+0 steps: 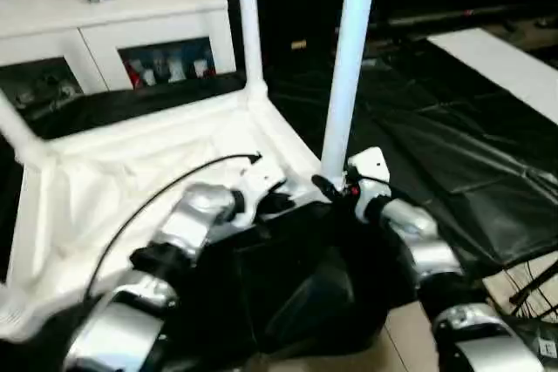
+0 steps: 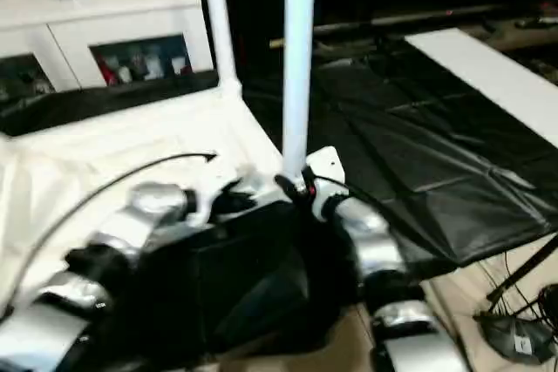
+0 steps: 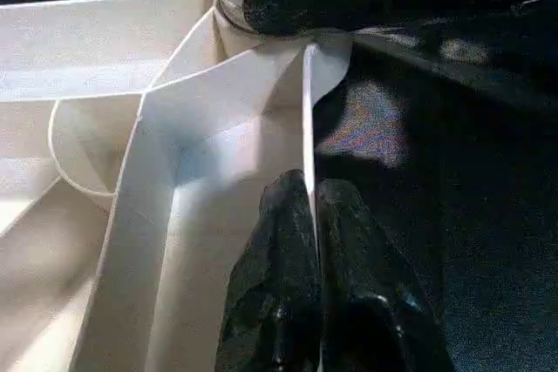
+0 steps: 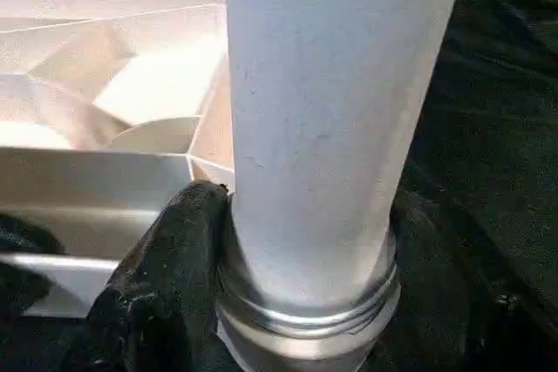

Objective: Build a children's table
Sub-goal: Rotate leg to tighten

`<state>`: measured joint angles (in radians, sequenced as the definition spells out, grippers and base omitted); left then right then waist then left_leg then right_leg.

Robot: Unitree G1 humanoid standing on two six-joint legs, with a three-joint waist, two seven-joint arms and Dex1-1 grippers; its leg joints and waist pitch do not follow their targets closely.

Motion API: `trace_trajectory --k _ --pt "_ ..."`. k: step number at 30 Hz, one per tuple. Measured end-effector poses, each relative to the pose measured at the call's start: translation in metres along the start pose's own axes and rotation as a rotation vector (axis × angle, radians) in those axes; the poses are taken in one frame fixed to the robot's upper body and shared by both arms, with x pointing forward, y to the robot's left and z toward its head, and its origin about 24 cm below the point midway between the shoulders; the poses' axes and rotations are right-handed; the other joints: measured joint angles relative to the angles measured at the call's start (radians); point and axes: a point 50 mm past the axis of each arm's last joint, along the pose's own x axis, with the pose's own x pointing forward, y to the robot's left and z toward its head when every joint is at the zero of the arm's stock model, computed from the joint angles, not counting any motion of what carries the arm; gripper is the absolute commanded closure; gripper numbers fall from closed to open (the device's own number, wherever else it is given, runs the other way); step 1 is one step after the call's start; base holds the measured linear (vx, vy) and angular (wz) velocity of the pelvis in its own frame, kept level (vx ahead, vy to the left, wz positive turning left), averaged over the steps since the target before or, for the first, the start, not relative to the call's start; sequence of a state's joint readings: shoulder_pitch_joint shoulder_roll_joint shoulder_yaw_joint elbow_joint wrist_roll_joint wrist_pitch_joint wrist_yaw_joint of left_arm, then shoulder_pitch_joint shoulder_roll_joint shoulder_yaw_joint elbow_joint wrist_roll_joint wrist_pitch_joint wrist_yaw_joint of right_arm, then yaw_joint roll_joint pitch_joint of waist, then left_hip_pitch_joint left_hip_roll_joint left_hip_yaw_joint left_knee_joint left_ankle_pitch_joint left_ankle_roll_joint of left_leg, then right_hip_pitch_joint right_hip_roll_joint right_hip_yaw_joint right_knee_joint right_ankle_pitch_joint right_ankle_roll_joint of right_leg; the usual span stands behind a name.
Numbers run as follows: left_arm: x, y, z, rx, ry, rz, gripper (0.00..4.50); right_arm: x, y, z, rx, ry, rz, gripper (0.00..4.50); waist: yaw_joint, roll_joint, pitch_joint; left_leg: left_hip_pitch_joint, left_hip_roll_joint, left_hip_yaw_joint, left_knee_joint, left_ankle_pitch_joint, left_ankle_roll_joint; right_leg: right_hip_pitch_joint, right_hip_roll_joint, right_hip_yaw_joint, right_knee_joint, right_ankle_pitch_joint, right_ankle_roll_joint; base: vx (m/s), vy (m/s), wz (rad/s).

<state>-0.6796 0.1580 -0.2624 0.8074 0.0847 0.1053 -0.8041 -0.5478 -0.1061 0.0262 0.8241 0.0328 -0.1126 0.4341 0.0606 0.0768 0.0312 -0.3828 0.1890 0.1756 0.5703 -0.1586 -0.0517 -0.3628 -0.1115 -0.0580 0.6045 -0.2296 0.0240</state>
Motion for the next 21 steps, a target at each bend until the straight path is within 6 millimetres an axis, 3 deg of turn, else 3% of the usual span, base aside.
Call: trace_trajectory --k 4,5,11,15,19,20,21 --pt "0.0 0.001 -0.001 0.012 -0.002 -0.001 4.5 0.0 0.001 0.0 -0.008 -0.005 -0.013 1.96 -0.001 0.0 0.0 -0.001 -0.001 0.0 -0.001 0.0 0.0 0.0 0.0 0.0 -0.004 0.002 -0.003 0.0 0.0 0.0" --pt "0.0 0.001 0.0 0.024 -0.007 -0.006 4.5 0.0 0.001 0.0 -0.007 -0.007 -0.016 1.26 -0.001 -0.001 0.0 -0.002 -0.001 0.0 -0.001 0.0 0.0 0.0 0.0 0.0 -0.004 0.002 -0.003 0.0 0.0 0.0" --pt "0.0 0.002 0.003 0.072 -0.028 -0.019 4.5 -0.001 0.004 0.003 0.045 -0.051 -0.051 0.78 0.008 -0.003 0.001 -0.006 -0.002 0.002 -0.008 0.0 0.0 -0.001 0.0 0.002 -0.004 0.005 -0.002 0.0 0.0 0.0" --pt "0.003 -0.001 0.007 0.094 -0.053 -0.023 4.5 -0.011 -0.004 0.005 0.013 -0.074 -0.071 0.78 0.032 -0.002 0.001 -0.007 -0.001 0.006 -0.013 0.0 0.001 -0.003 0.0 0.004 -0.004 0.011 -0.007 0.0 0.0 0.0" --pt "0.003 -0.002 0.008 0.111 -0.081 -0.014 4.5 -0.022 -0.009 0.007 0.003 -0.107 -0.036 0.78 0.037 -0.001 0.001 -0.009 0.0 0.009 -0.014 0.001 0.002 -0.005 0.0 0.006 -0.004 0.014 -0.001 0.0 0.0 0.0" --pt "0.002 -0.002 0.008 0.106 -0.098 -0.009 4.23 -0.026 -0.011 0.008 -0.002 -0.116 -0.027 0.77 0.038 -0.001 0.001 -0.01 0.0 0.009 -0.014 0.002 0.002 -0.006 0.0 0.005 -0.004 0.014 0.0 0.0 0.0 0.0" --pt "0.0 -0.002 0.009 0.081 -0.132 -0.006 4.23 -0.033 -0.014 0.01 -0.02 -0.133 -0.008 0.77 0.042 -0.001 0.001 -0.013 0.0 0.01 -0.014 0.003 0.003 -0.008 0.0 0.005 -0.004 0.014 0.001 0.0 0.0 0.0"
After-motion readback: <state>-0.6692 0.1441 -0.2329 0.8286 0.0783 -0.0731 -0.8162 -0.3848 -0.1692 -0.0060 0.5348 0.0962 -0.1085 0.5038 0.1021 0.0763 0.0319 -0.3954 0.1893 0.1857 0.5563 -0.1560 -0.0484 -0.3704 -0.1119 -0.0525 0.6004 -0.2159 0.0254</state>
